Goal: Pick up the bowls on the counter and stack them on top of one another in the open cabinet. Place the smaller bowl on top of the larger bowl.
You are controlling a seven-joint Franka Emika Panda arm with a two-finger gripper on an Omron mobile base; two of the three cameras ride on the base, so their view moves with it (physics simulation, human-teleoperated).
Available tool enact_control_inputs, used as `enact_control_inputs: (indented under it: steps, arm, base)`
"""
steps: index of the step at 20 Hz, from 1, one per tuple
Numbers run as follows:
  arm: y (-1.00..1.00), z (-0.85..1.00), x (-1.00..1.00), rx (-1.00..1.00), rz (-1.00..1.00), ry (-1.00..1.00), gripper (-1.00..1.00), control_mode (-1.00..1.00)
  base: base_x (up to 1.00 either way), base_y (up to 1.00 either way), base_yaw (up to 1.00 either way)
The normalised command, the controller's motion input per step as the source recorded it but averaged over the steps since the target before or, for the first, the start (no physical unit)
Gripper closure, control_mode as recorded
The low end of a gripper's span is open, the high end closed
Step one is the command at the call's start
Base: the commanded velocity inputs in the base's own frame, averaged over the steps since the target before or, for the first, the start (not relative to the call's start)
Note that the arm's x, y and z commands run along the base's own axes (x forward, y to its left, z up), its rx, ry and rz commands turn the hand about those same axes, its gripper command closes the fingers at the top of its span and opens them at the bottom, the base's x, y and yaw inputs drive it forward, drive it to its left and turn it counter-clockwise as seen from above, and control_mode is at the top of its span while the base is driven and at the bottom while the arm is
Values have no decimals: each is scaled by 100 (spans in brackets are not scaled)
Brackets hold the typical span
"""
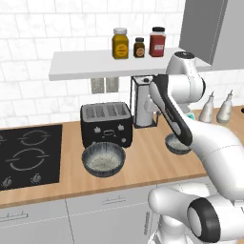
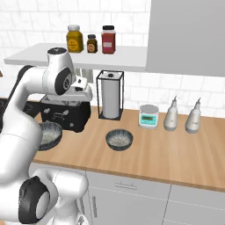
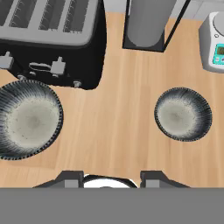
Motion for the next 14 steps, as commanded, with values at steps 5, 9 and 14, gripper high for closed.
enact_control_inputs:
  steps: [5, 9, 14]
  arm:
    - [-16, 0, -38, 1, -2, -5, -100, -100]
    - [-20, -7, -54, 0, -3, 0, -100, -100]
    - [-35, -24, -20, 2, -2, 4, -100, -100]
  base:
    - [0, 0, 0]
    - [0, 0, 0]
    - [0, 0, 0]
